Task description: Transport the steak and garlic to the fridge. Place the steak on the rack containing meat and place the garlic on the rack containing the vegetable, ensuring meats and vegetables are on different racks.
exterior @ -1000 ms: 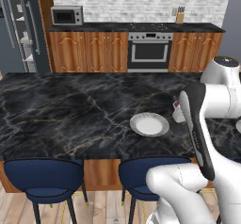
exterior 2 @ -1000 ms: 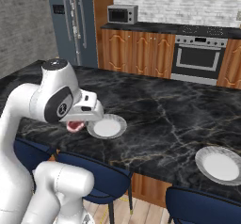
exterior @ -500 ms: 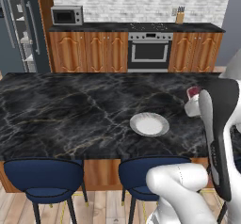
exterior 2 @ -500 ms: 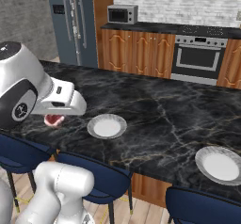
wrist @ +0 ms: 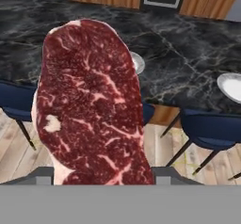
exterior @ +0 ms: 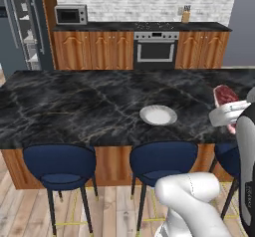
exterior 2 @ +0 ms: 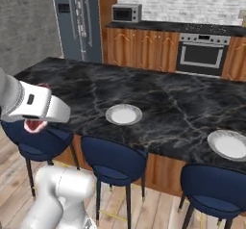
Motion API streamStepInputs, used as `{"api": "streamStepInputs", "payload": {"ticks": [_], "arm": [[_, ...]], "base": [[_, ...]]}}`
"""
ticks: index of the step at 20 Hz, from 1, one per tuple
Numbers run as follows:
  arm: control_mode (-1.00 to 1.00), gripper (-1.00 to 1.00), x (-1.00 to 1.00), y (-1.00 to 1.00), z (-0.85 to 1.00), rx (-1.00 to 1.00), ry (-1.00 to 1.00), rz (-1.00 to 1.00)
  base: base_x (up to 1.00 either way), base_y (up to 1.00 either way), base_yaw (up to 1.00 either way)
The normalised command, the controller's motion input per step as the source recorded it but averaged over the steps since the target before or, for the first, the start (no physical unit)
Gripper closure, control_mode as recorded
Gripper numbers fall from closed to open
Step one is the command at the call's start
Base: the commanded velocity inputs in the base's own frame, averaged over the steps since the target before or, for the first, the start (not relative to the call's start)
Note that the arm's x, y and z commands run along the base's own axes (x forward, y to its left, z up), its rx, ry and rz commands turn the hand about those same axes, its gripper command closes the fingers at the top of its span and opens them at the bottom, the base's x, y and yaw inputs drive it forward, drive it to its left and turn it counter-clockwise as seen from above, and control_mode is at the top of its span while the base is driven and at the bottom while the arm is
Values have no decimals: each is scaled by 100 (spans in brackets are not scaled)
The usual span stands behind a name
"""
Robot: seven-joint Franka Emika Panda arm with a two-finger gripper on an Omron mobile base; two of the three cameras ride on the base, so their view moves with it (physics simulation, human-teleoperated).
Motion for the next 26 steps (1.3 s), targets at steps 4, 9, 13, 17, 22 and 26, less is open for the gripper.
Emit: {"api": "streamStepInputs", "payload": {"ticks": [4, 9, 13, 17, 22, 26], "arm": [[100, 100, 0, 0, 0, 0, 0, 0], [100, 100, 0, 0, 0, 0, 0, 0], [100, 100, 0, 0, 0, 0, 0, 0], [100, 100, 0, 0, 0, 0, 0, 0], [100, 100, 0, 0, 0, 0, 0, 0], [100, 100, 0, 0, 0, 0, 0, 0]], "base": [[-82, 100, -5], [-4, 100, -2], [21, 100, -1], [38, 100, 0], [60, 100, 0], [34, 100, 0]]}}
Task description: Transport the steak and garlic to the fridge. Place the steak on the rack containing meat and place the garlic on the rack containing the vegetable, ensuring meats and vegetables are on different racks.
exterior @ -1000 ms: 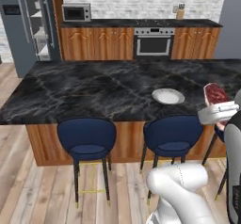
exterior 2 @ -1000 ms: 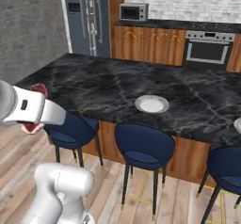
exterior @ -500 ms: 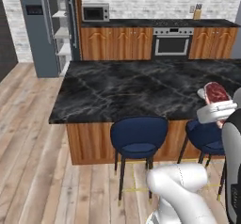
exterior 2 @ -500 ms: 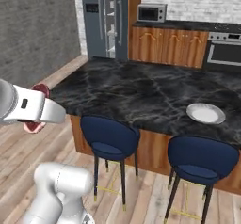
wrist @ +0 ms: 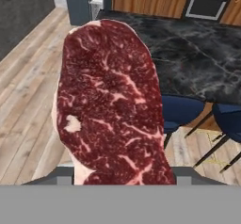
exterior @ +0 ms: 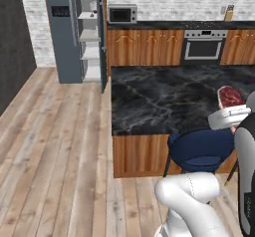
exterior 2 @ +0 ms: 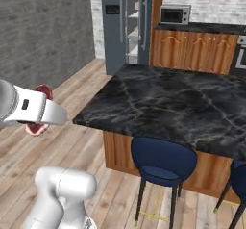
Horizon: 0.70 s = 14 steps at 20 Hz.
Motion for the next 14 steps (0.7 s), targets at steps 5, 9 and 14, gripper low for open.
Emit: {"api": "streamStepInputs", "payload": {"ticks": [5, 9, 14], "arm": [[100, 100, 0, 0, 0, 0, 0, 0], [100, 100, 0, 0, 0, 0, 0, 0], [100, 100, 0, 0, 0, 0, 0, 0]], "base": [[46, 100, 0], [59, 100, 0], [65, 100, -2]]}}
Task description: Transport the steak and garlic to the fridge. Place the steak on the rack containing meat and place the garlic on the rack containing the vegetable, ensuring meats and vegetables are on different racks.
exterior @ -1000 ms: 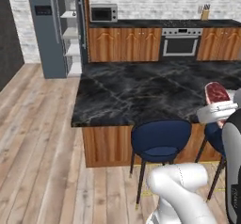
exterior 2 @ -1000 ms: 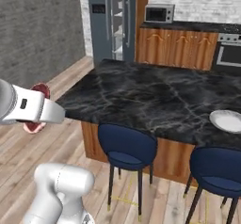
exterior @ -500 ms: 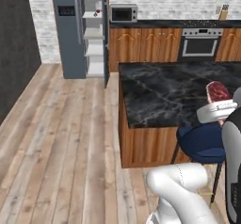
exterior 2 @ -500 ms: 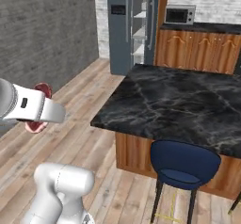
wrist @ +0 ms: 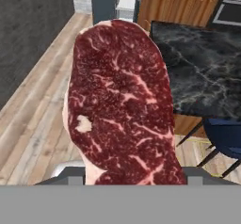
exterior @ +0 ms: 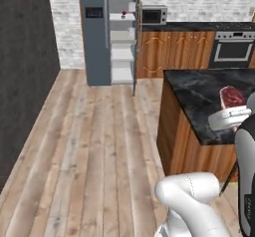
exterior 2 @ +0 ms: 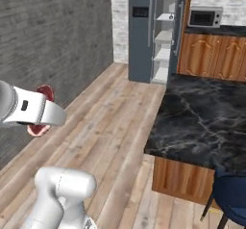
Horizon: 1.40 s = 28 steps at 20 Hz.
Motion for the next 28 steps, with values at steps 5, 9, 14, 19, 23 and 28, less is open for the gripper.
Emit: {"api": "streamStepInputs", "payload": {"ticks": [5, 9, 14, 19, 23, 28], "arm": [[100, 100, 0, 0, 0, 0, 0, 0], [100, 100, 0, 0, 0, 0, 0, 0], [100, 100, 0, 0, 0, 0, 0, 0], [100, 100, 0, 0, 0, 0, 0, 0], [100, 100, 0, 0, 0, 0, 0, 0], [100, 100, 0, 0, 0, 0, 0, 0]], "base": [[89, 100, -13], [100, 92, -30], [100, 90, -41], [100, 100, -37], [100, 89, -25], [100, 42, -13]]}}
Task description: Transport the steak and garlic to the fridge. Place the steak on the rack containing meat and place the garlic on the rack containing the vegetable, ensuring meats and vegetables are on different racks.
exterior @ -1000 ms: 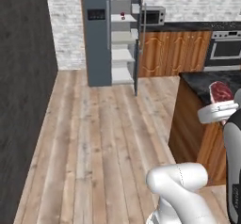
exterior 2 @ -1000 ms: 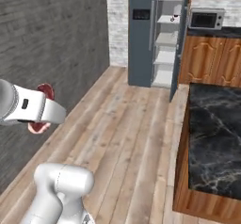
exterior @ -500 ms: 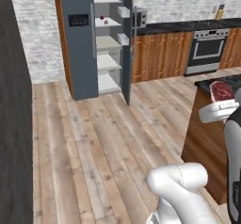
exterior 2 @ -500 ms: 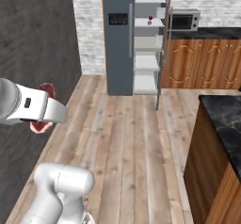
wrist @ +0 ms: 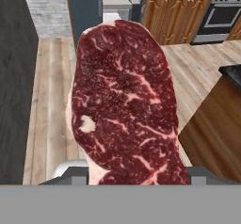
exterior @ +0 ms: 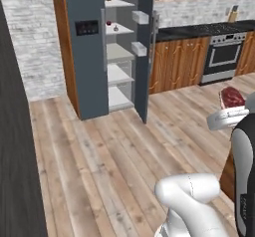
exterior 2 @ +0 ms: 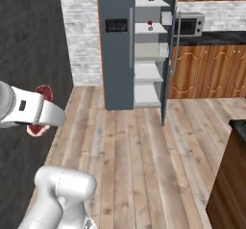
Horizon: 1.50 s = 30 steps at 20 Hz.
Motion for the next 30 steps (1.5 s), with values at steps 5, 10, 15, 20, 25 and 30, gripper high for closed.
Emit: {"api": "streamStepInputs", "payload": {"ticks": [5, 10, 15, 20, 25, 30], "arm": [[100, 100, 0, 0, 0, 0, 0, 0], [100, 100, 0, 0, 0, 0, 0, 0], [100, 100, 0, 0, 0, 0, 0, 0], [100, 100, 0, 0, 0, 0, 0, 0], [100, 100, 0, 0, 0, 0, 0, 0], [100, 100, 0, 0, 0, 0, 0, 0]], "base": [[100, 0, 0], [100, -9, 0], [100, -38, 10], [100, -50, 27], [100, -64, 14], [100, -16, 1]]}}
